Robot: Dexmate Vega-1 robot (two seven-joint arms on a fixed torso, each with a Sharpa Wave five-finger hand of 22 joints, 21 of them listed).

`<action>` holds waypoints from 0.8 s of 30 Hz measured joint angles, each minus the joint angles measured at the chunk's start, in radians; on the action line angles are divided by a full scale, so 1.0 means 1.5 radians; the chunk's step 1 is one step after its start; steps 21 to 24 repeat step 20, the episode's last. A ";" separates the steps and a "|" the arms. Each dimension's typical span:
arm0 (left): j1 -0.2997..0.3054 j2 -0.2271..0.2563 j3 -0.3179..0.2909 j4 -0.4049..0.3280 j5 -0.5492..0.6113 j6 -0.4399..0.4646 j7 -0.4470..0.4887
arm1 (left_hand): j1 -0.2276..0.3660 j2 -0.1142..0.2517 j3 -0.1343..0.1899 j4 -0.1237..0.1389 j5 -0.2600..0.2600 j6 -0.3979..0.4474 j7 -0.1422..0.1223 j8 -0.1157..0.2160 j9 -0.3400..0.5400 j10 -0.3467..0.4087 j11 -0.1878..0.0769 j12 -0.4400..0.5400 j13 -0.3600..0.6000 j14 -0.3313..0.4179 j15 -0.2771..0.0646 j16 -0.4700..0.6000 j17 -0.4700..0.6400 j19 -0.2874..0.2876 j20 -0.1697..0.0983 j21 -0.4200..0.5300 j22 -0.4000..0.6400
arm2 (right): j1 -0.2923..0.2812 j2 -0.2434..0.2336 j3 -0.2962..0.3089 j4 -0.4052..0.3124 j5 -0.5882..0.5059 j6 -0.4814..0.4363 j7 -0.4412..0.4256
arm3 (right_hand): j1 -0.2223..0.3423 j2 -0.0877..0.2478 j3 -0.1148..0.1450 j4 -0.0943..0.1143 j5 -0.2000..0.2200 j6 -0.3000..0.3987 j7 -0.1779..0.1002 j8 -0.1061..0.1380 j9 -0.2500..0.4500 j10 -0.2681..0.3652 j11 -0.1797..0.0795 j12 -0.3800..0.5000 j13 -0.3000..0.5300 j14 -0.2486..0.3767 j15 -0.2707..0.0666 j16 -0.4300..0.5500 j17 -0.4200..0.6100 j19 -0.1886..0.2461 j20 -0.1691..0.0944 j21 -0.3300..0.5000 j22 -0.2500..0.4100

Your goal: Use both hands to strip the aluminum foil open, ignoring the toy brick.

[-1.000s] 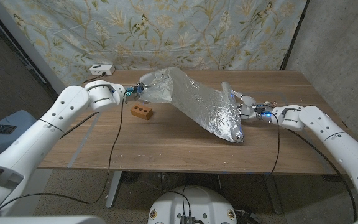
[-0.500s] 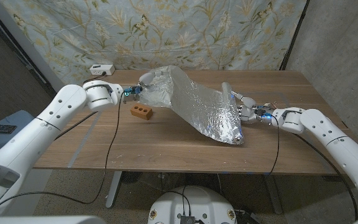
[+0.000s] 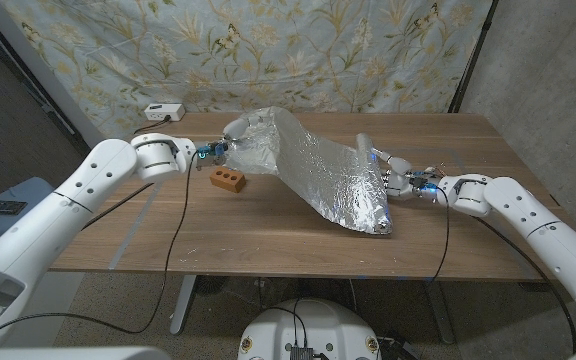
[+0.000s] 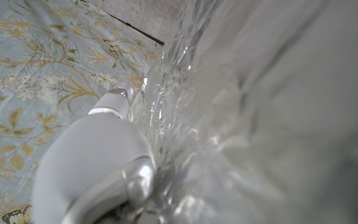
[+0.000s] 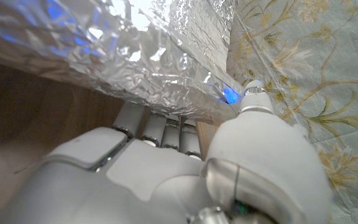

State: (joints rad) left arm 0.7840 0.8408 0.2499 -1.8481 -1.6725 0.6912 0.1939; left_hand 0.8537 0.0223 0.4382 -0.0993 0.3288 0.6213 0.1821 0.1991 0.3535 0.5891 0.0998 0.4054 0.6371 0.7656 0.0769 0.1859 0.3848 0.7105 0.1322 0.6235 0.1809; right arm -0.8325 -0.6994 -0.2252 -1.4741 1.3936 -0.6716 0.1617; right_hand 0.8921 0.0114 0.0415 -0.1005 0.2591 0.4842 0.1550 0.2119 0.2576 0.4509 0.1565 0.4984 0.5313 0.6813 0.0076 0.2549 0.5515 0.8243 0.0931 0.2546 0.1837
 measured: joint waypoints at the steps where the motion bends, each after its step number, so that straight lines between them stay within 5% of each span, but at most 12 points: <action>1: 0.002 0.002 -0.001 -0.002 0.000 0.000 -0.001 | -0.003 -0.003 0.000 0.000 -0.001 -0.004 -0.001 -0.002 -0.001 -0.001 0.001 0.000 0.000 -0.004 0.004 0.000 -0.001 0.000 0.000 -0.001 0.000 | 0.001 0.000 -0.001 0.000 0.000 0.000 0.000 | 0.000 0.000 0.000 0.000 0.000 0.001 -0.001 0.000 0.000 0.000 0.000 0.000 0.000 0.000 0.000 -0.002 0.000 0.000 0.000 0.000 0.000; 24: 0.029 0.016 -0.017 -0.021 -0.008 -0.012 0.001 | -0.010 0.003 0.003 -0.003 -0.008 -0.014 0.002 -0.008 -0.010 -0.012 0.005 -0.005 0.003 -0.008 0.008 0.003 -0.012 -0.003 0.004 -0.005 0.000 | 0.022 0.004 -0.023 0.011 -0.009 -0.006 0.009 | -0.004 0.004 0.000 0.000 0.000 0.002 0.000 0.000 0.000 0.001 0.001 0.000 0.003 0.000 0.000 -0.003 0.000 0.000 0.000 0.000 0.000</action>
